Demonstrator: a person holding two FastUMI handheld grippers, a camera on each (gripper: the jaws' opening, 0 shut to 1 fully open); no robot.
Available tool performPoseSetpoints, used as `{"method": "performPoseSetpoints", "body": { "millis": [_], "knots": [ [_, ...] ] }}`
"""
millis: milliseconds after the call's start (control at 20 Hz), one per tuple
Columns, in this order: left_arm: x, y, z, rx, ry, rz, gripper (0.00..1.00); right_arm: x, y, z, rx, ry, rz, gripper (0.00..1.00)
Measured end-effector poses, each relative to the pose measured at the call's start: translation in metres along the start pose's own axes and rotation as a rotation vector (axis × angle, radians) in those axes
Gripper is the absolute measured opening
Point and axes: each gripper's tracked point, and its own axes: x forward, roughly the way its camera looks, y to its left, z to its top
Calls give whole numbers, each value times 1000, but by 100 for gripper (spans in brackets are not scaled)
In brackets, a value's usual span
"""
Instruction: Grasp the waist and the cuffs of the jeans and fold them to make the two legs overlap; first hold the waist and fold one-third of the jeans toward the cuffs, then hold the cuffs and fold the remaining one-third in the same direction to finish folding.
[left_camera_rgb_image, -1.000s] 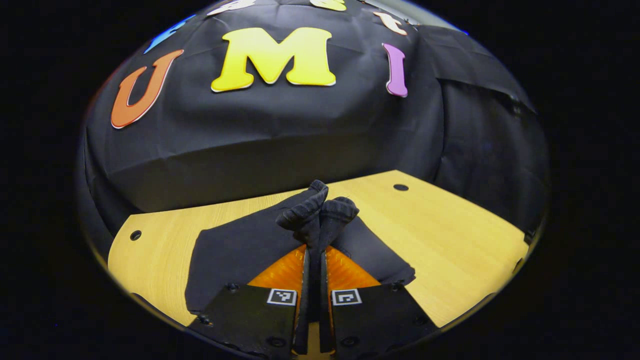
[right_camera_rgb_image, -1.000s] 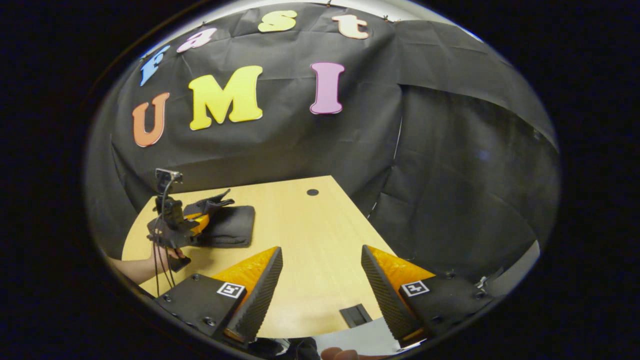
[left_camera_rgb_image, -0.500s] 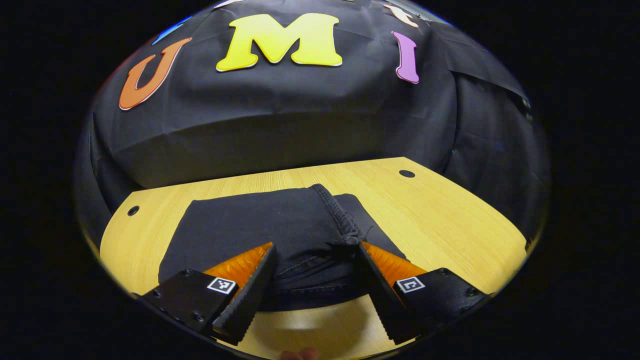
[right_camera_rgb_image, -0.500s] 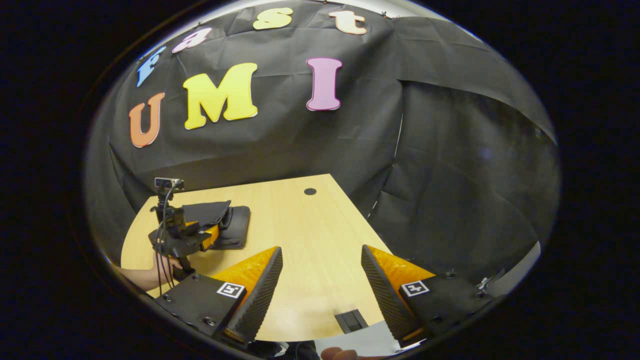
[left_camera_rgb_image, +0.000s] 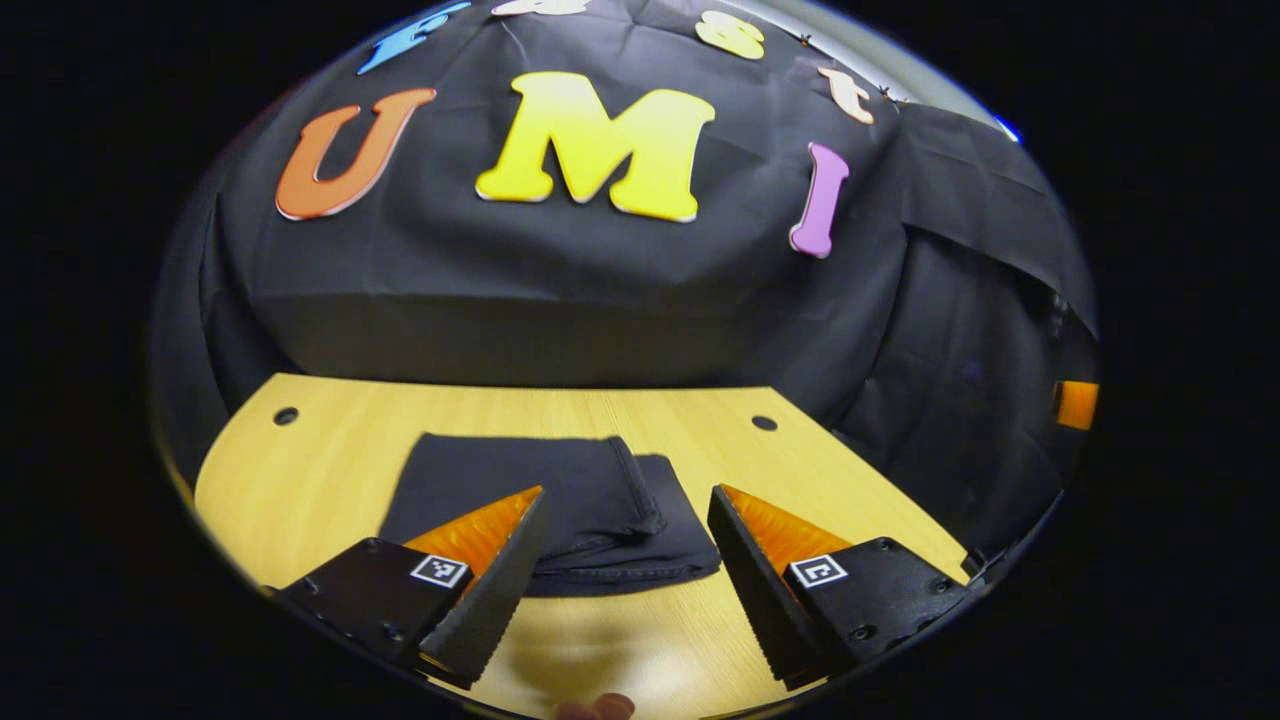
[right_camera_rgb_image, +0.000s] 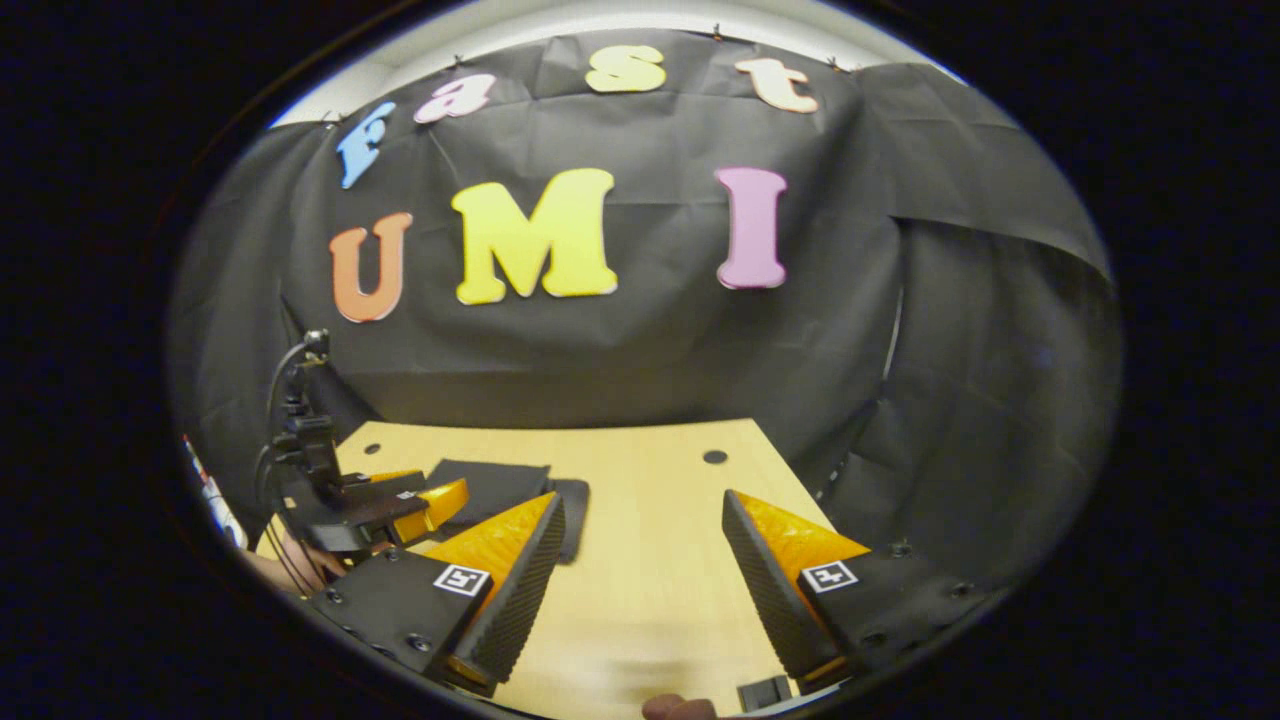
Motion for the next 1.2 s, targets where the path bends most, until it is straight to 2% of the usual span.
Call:
{"method": "performPoseSetpoints", "body": {
  "millis": [150, 200, 250, 300, 350, 500, 600, 650, 700, 800, 850, 900, 1100, 1200],
  "knots": [
    [-39, 30, 62, 6, -124, 95, 98, 10, 31, 40, -28, -115, 35, 93],
    [-56, 39, 79, 8, -153, 124, 98, 7, 39, 58, -23, -175, 31, 97],
    [-71, 46, 99, 6, -201, 153, 98, 4, 50, 77, -21, -244, 31, 93],
    [-88, 51, 116, 7, -236, 169, 98, 1, 57, 92, -27, -308, 14, 97],
    [-103, 54, 131, 16, -268, 190, 98, -4, 61, 98, -42, -358, -7, 93],
    [-141, 68, 162, 42, -349, 247, 98, 1, 98, 100, -75, -374, 28, 93],
    [-159, 80, 170, 48, -375, 284, 98, -2, 117, 98, -61, -365, 55, 94],
    [-170, 87, 168, 59, -385, 320, 93, -5, 123, 96, -51, -362, 60, 94],
    [-177, 93, 165, 59, -388, 349, 98, -7, 130, 96, -45, -364, 66, 93],
    [-187, 90, 161, 48, -396, 357, 98, -14, 136, 95, -46, -379, 64, 93],
    [-189, 89, 159, 52, -395, 360, 87, -14, 142, 93, -47, -380, 68, 93],
    [-191, 91, 158, 63, -392, 365, 98, -16, 149, 93, -47, -377, 81, 93],
    [-195, 97, 150, 46, -381, 375, 100, -18, 168, 91, -62, -378, 117, 93],
    [-197, 101, 144, 43, -368, 383, 98, -14, 174, 90, -72, -374, 126, 93]
  ]
}}
